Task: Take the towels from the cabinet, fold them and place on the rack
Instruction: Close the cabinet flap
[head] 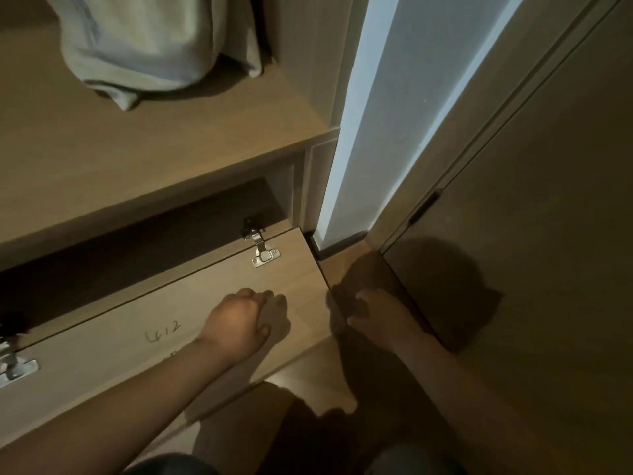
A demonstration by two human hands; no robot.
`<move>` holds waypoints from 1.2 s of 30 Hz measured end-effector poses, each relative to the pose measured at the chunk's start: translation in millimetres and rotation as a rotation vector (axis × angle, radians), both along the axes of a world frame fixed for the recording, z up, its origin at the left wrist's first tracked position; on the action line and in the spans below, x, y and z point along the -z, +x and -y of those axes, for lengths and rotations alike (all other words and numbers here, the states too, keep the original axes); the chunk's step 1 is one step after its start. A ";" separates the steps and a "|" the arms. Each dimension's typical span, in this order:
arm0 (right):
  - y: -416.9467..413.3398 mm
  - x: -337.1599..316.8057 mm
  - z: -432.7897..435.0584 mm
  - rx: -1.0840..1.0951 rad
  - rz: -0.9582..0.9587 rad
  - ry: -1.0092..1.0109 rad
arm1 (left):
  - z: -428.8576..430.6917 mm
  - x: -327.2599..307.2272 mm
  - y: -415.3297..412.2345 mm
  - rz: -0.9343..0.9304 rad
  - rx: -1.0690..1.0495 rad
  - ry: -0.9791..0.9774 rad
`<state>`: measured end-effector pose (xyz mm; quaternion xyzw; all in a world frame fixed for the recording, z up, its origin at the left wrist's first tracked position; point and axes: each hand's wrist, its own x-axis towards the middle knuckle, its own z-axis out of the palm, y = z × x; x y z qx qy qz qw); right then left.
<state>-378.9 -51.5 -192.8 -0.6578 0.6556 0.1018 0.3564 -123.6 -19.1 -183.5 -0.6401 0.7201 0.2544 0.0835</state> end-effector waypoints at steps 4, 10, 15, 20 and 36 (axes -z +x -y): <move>-4.5 43.4 24.9 -0.043 -0.023 -0.085 | 28.8 39.2 1.5 0.009 0.031 -0.096; -0.5 78.4 22.2 0.009 0.045 -0.007 | 31.9 65.6 1.3 -0.053 -0.006 -0.171; -3.4 113.7 7.9 0.130 0.145 0.041 | 12.0 94.2 3.5 -0.060 -0.028 -0.168; -0.3 137.7 -4.8 0.162 0.236 0.056 | 2.2 103.9 5.8 -0.064 -0.021 -0.199; -1.2 135.8 -14.8 0.409 0.352 0.155 | -25.3 82.9 -1.0 -0.081 0.058 -0.183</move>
